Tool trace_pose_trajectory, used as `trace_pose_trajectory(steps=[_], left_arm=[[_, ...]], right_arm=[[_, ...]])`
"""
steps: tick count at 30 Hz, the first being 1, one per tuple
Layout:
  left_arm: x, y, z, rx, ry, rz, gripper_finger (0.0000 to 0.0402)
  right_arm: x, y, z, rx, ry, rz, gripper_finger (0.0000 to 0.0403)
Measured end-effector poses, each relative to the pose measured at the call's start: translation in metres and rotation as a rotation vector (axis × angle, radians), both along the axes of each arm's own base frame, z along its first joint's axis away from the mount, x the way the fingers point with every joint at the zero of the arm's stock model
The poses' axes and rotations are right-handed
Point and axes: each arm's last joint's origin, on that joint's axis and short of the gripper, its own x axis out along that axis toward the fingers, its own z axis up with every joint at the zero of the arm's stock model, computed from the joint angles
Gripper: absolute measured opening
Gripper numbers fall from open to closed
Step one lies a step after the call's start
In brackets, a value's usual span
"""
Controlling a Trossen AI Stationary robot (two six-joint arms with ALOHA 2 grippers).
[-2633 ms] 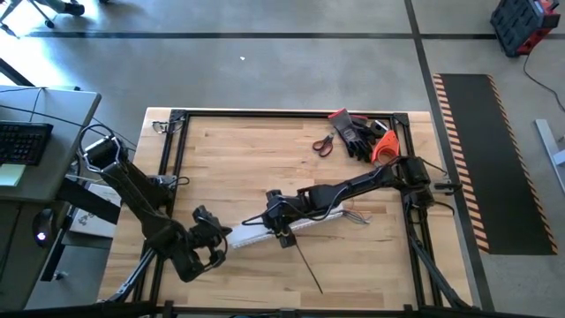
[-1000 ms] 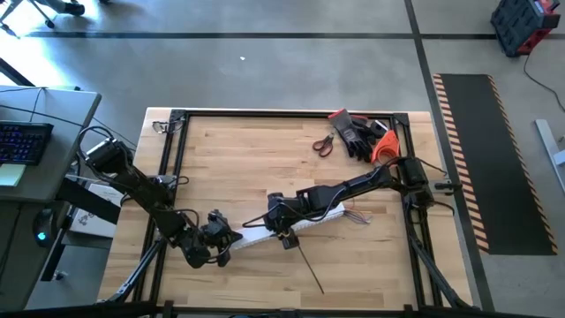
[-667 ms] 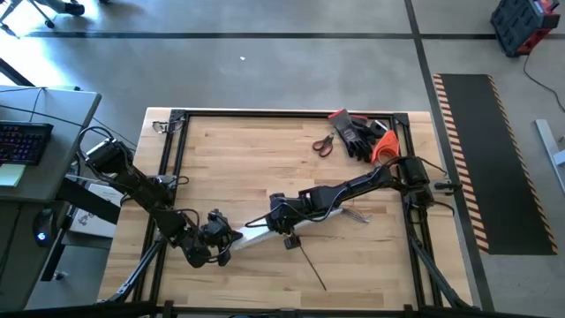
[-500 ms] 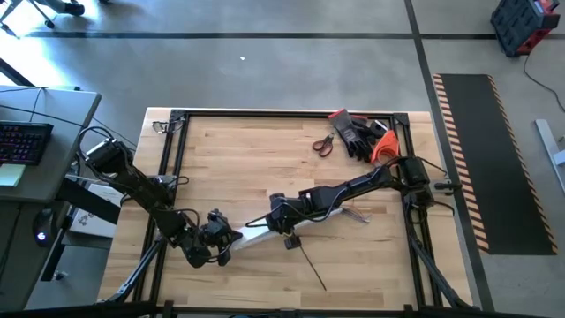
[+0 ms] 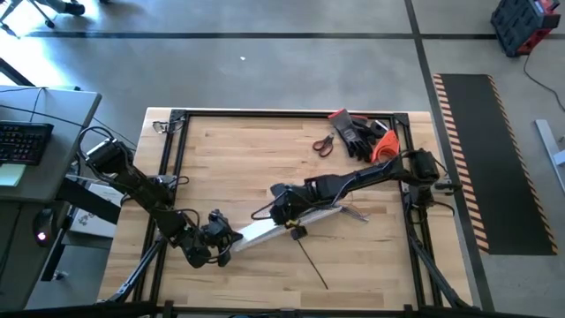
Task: Ziptie cables
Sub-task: Close the white cable duct
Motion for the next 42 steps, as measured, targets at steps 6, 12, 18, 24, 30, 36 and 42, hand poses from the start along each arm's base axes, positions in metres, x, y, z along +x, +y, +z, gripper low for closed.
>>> trace_pose_trajectory(steps=[6,12,18,24,30,36,42], left_arm=[[0.0,0.0,0.0,0.0,0.0,0.0,0.0],[0.0,0.0,0.0,0.001,-0.001,-0.001,0.0],[0.0,0.0,0.0,-0.001,-0.002,0.0,0.0],[0.0,0.0,-0.001,-0.004,0.004,-0.006,0.0],[0.0,0.0,0.0,-0.002,0.0,-0.002,0.0],[0.002,-0.001,0.005,0.008,-0.019,0.004,0.0],[0.01,-0.009,0.033,0.043,-0.093,-0.047,0.0]], right_arm=[[-0.007,-0.022,-0.016,-0.022,0.159,-0.004,0.0277],[-0.008,-0.027,-0.028,-0.028,0.22,0.007,0.0331],[-0.012,-0.027,-0.032,-0.027,0.276,0.007,0.028],[-0.016,-0.027,-0.034,-0.025,0.319,0.005,0.0212],[-0.019,-0.027,-0.024,-0.021,0.312,-0.001,0.0212],[-0.026,-0.028,-0.005,-0.019,0.289,-0.019,0.0212],[-0.029,-0.022,0.0,-0.003,0.3,-0.031,0.0212]])
